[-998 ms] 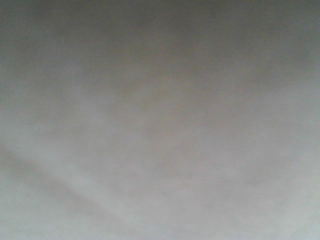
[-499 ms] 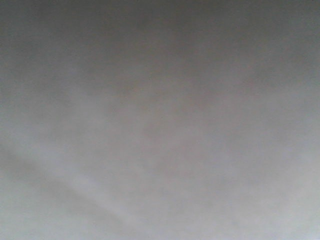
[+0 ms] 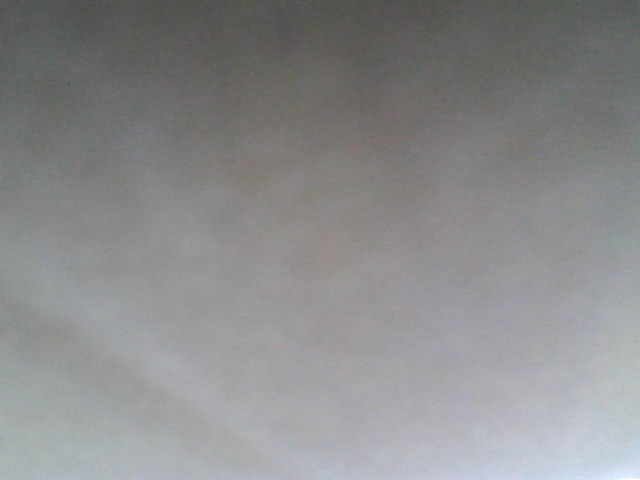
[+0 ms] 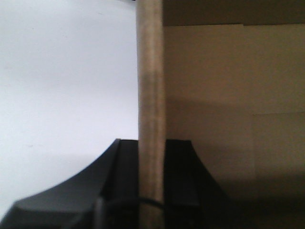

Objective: Grab box from left shelf to table start
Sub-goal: 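Carry the box with both grippers toward the white table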

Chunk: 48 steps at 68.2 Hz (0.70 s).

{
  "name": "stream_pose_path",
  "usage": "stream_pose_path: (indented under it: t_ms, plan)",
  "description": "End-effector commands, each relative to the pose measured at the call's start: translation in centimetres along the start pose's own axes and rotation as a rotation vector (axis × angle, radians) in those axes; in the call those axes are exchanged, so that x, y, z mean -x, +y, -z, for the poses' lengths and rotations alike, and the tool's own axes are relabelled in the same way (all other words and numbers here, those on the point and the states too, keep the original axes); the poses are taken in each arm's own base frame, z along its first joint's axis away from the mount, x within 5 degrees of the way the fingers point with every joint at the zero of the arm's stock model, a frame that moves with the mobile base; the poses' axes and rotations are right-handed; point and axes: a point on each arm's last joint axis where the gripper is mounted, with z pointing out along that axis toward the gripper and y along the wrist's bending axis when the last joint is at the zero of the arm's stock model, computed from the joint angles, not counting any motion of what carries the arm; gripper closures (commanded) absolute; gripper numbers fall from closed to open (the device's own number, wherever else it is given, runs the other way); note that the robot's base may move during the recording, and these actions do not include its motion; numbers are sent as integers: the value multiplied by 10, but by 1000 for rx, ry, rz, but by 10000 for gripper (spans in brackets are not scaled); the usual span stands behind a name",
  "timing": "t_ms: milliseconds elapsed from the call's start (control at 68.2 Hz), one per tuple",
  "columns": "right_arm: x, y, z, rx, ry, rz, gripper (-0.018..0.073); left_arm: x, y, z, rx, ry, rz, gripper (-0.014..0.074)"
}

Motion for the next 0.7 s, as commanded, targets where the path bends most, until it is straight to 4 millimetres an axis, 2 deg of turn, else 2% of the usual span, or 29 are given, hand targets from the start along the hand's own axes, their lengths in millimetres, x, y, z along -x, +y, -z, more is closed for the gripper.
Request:
stream_pose_path:
  t_ms: [0,690]
  plan:
    - [12,4,4,29,-77,-27,501,4,3,0,35,-2,-44,689]
    - [12,4,4,29,-77,-27,501,4,3,0,35,-2,-44,689]
